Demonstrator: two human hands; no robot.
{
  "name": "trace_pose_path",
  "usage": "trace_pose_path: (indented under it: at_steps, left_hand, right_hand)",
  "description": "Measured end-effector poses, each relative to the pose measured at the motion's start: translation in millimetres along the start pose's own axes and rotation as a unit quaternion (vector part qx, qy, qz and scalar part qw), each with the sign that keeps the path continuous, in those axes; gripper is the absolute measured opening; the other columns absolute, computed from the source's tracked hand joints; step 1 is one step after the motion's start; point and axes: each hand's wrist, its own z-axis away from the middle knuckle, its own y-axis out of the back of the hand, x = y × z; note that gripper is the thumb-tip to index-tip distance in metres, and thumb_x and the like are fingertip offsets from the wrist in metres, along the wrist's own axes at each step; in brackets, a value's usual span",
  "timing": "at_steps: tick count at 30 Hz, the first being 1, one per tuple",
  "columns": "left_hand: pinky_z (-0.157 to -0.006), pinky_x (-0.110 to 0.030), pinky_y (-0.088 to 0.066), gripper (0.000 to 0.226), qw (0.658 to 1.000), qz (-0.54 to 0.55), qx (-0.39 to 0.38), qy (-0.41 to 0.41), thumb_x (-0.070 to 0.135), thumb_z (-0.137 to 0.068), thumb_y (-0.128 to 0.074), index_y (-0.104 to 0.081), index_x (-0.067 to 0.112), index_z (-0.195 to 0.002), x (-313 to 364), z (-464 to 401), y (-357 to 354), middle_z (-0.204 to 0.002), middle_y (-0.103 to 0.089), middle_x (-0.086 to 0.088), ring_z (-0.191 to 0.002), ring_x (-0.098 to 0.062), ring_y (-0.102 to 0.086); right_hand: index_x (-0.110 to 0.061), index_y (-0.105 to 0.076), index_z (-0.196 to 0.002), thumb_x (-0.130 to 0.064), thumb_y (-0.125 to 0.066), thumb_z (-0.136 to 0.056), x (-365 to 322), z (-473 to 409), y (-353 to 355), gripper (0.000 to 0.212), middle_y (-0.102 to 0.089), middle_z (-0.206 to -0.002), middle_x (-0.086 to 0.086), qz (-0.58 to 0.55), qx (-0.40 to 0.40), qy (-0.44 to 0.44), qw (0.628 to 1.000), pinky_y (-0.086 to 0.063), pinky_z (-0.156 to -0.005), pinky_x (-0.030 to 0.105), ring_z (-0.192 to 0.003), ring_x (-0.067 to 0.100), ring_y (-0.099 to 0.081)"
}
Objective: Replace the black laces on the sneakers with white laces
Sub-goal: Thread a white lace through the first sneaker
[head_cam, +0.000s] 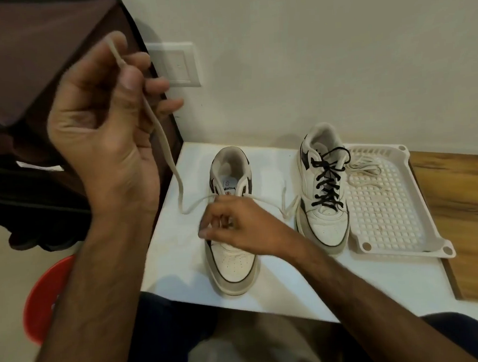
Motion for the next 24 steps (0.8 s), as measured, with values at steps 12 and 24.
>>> trace_pose_path:
  at_steps: [12, 24]
  left_hand:
    - [-0.057, -0.032, -0.056, 0.017, 0.981, -0.103, -0.024, 0.16, 0.011, -0.086, -0.074, -0.059, 0.004, -0.091, -54.1, 36.4, 16.7, -0.083, -0.074, -0.015, -0.055, -0.024, -0.067]
    - [-0.072, -0.021, -0.053, 0.02, 0.894, -0.381, -0.174, 0.159, 0.004, -0.086, -0.078, -0.08, 0.022, -0.093, -122.6, 65.8, 53.1, -0.09, -0.072, 0.007, -0.082, -0.01, -0.068]
  right_hand:
    - [-0.016, -0.059, -0.13, -0.014, -0.073, -0.093, -5.0, 2.0, 2.8, 0.039, -0.074, -0.112, 0.007, -0.223, -0.071, -0.086, 0.968, -0.055, -0.068, 0.037, -0.079, 0.022, -0.07]
    - [-0.031, -0.058, -0.091, -0.046, -0.074, -0.086, 27.5, -0.8, 28.7, 0.023, -0.065, -0.084, -0.011, -0.004, 0.263, -0.213, 0.941, -0.048, -0.06, 0.031, -0.063, 0.004, -0.057]
